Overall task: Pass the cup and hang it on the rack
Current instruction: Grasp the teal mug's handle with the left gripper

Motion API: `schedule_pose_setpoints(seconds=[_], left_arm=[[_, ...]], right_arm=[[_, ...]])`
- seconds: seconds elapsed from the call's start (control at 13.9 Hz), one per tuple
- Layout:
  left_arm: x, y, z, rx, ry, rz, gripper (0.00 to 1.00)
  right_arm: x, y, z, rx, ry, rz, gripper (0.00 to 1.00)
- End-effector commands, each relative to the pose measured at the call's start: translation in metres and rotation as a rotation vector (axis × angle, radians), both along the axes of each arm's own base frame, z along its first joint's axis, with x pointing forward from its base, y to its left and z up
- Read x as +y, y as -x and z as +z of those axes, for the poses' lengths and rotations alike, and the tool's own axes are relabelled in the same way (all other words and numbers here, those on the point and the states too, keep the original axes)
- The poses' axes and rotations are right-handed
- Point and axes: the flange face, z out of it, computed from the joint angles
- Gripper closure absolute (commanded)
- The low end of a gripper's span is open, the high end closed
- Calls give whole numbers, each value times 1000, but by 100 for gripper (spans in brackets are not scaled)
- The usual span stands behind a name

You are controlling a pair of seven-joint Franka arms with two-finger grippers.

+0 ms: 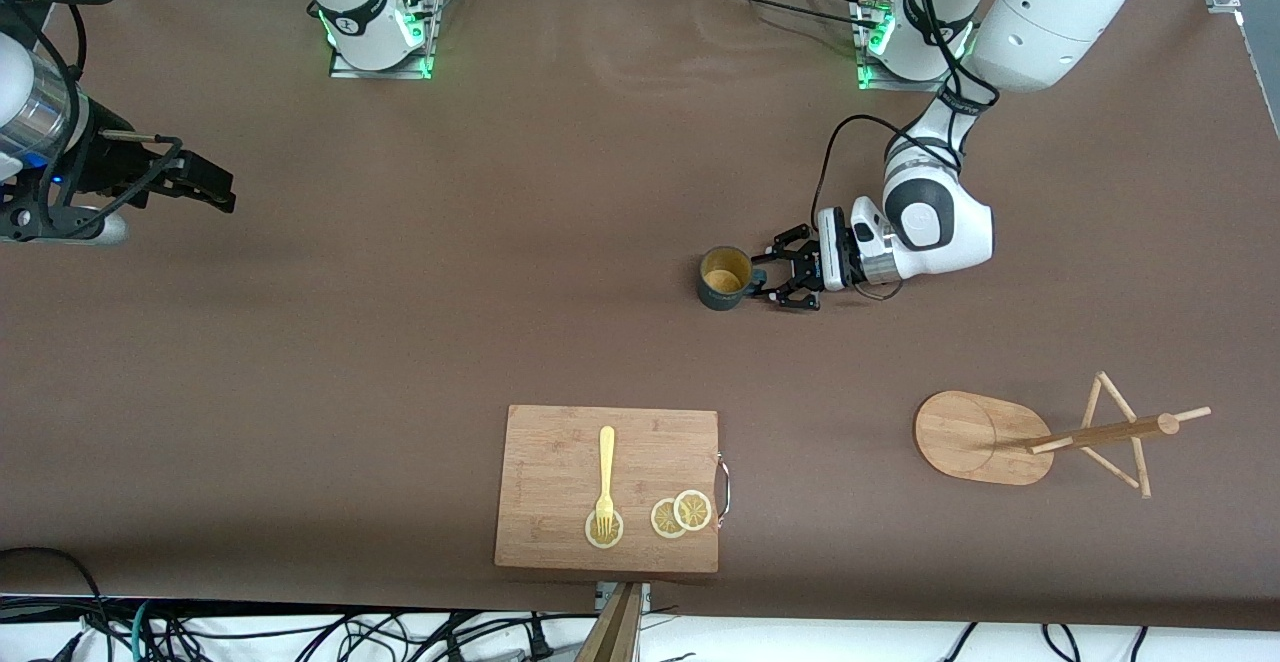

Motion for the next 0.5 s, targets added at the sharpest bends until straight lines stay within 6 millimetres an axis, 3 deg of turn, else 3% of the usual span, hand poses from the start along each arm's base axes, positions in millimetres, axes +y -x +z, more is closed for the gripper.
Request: schedule_pose_setpoints(seconds=[0.0, 0.07, 0.22, 0.43], left_arm=[[-8, -5, -6, -16, 40, 5, 41], [-8, -6, -4, -19, 42, 4, 48], [-10, -12, 0, -31, 49, 5, 75], [-13, -21, 8, -44, 92, -3, 100]], right_arm=[[2, 4, 9, 4, -27, -8, 0], [2, 5, 9, 4, -27, -8, 0], [2, 5, 9, 7, -27, -8, 0], [2, 5, 8, 9, -27, -6, 0]])
